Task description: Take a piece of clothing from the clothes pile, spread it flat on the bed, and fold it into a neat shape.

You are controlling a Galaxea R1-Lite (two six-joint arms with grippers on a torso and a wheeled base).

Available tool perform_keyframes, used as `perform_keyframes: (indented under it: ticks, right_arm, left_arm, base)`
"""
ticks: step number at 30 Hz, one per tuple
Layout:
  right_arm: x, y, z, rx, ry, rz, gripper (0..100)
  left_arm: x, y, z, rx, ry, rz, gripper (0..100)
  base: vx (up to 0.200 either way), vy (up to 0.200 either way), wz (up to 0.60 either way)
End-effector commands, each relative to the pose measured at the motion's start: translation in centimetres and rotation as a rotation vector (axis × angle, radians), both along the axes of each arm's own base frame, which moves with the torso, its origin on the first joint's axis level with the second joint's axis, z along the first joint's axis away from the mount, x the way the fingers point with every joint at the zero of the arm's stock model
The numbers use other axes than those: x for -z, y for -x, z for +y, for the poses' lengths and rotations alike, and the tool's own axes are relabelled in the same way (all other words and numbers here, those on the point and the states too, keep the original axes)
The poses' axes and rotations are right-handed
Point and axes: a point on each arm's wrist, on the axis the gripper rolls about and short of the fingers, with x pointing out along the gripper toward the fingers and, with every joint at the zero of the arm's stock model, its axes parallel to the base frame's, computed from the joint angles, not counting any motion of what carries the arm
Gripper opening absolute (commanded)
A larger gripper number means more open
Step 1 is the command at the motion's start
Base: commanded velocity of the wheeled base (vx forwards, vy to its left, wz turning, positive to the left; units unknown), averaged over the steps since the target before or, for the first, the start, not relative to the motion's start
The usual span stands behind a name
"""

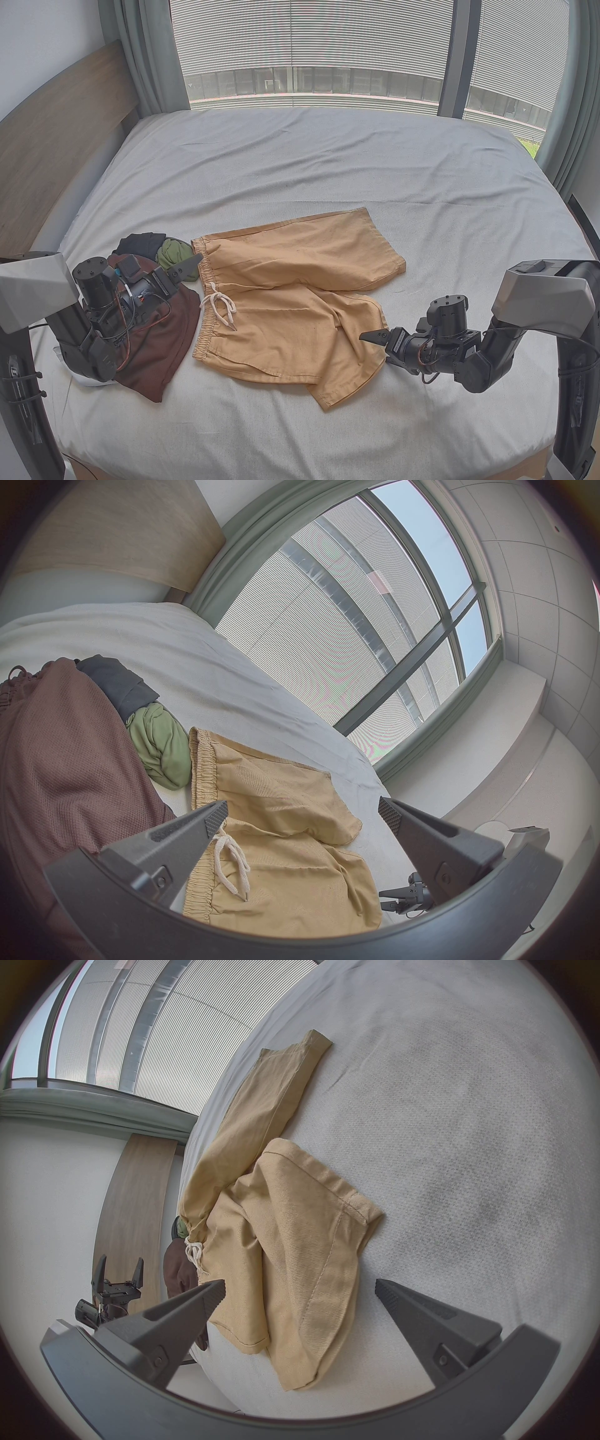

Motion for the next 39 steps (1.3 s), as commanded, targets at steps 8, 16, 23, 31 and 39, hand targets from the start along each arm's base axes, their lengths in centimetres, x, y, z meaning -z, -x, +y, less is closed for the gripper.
perform_keyframes:
  ticks: [8,16,23,31,39]
  right_arm:
    - [-0.4,-0.3,0.2,0.018,-0.026,0.0,0]
    - [-0.3,-1.1,-0.5,0.087,0.007,-0.015,0]
    - [-0.8,-1.7,-2.1,0.096,0.053,-0.042,0]
    - [-0.7,-2.3,-3.5,0.07,0.199,-0.142,0]
    - [-1.1,-3.2,-5.0,0.08,0.25,-0.258,0]
  left_arm:
    - [0.0,0.0,0.0,-0.001,0.0,-0.003,100]
    - [0.1,0.0,0.0,-0.001,-0.001,0.0,100]
    - [0.1,0.0,0.0,-0.001,-0.001,0.003,100]
    - [0.3,0.1,-0.4,0.009,-0.003,0.01,100]
    - [1.3,0.0,-0.5,0.018,-0.031,0.023,100]
  base:
    - [0.0,0.0,0.0]
    - [0.0,0.0,0.0]
    - [0.0,0.0,0.0]
    - [0.0,0.0,0.0]
    - [0.0,0.0,0.0]
